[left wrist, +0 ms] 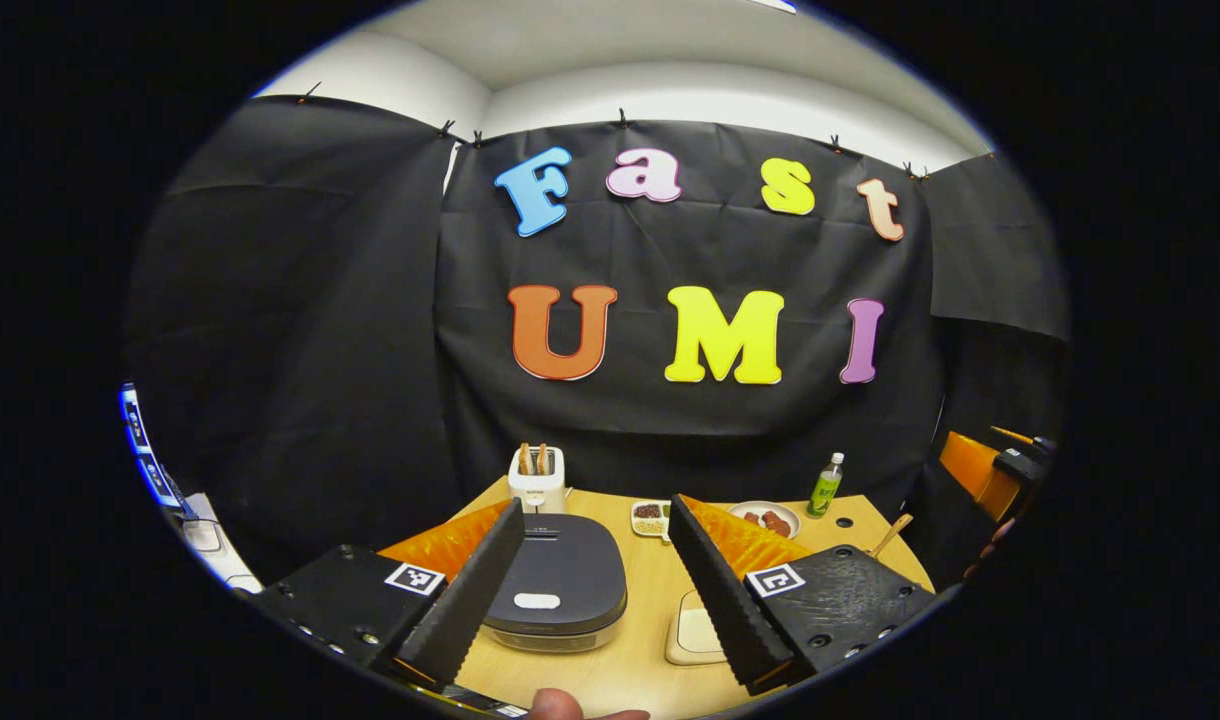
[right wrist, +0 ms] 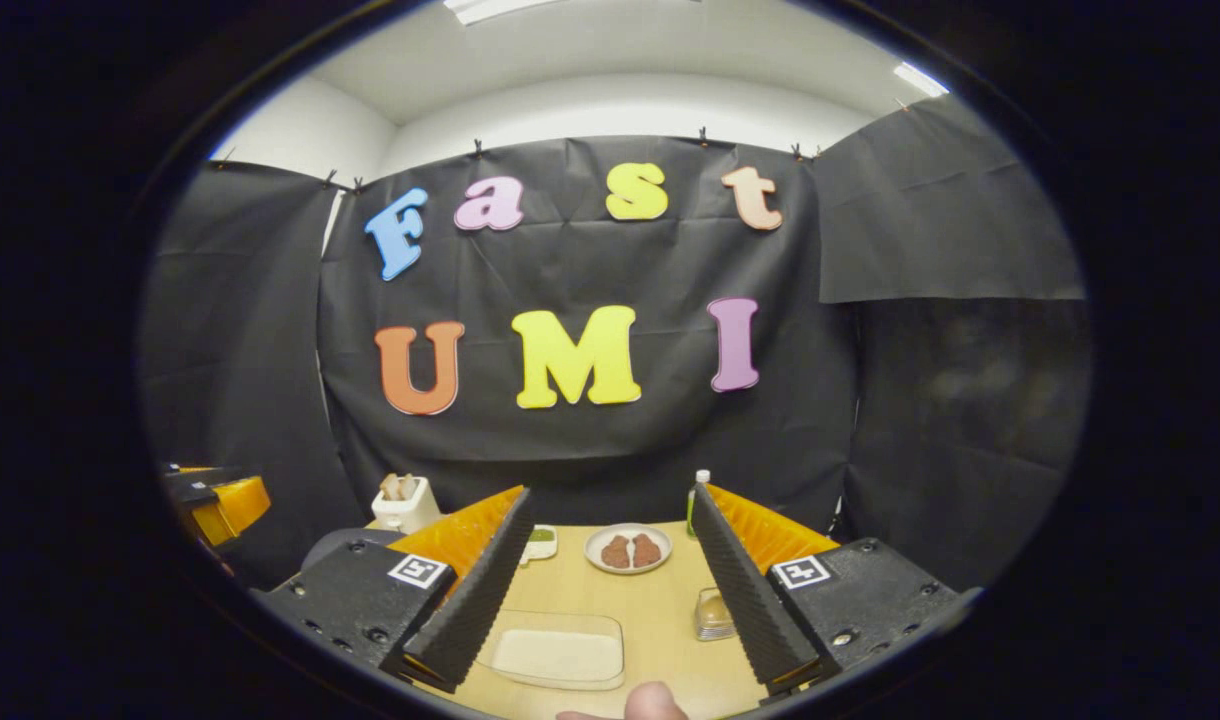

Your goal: Close the left gripper, press the button to open the rice cooker; take a wooden spoon from the chopstick holder with the right hand, scoop a spoonful of rice and pour it into the rice cooker, then put the wooden spoon back into the chopstick holder.

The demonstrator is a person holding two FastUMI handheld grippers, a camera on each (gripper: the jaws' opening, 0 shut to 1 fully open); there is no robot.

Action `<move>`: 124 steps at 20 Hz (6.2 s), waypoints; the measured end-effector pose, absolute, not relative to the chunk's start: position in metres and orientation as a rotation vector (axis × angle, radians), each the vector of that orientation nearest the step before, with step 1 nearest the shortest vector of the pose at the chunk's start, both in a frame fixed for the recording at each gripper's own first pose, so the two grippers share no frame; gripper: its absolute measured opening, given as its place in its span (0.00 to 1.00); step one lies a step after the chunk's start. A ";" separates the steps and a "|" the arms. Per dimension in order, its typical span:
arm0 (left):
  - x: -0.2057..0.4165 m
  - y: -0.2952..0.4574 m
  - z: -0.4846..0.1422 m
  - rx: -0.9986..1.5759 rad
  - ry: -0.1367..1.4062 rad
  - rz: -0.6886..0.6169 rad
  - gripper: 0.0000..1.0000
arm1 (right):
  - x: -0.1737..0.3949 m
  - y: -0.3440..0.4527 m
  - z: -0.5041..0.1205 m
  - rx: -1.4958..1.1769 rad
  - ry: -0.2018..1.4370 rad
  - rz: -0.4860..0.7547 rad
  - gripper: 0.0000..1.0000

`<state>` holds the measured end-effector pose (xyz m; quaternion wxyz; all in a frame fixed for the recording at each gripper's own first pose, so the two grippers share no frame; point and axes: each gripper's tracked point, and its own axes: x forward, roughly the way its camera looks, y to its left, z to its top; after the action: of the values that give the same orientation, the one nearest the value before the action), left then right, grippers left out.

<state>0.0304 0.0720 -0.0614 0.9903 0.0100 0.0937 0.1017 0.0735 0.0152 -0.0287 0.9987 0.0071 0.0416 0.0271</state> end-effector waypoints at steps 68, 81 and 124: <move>0.073 0.064 -0.052 0.047 0.137 0.032 1.00 | 0.052 -0.073 -0.048 -0.003 0.119 -0.085 1.00; 0.063 0.038 -0.025 0.034 0.025 0.045 0.95 | 0.067 -0.124 -0.080 -0.005 0.157 -0.091 1.00; 0.111 0.004 -0.077 0.041 0.200 0.209 0.94 | 0.281 -0.185 -0.345 0.261 0.681 0.002 0.27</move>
<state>0.1105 0.0036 -0.0770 0.9893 0.0204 0.0996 0.1044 0.2808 -0.1852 -0.3452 0.9343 0.1275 0.3328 0.0010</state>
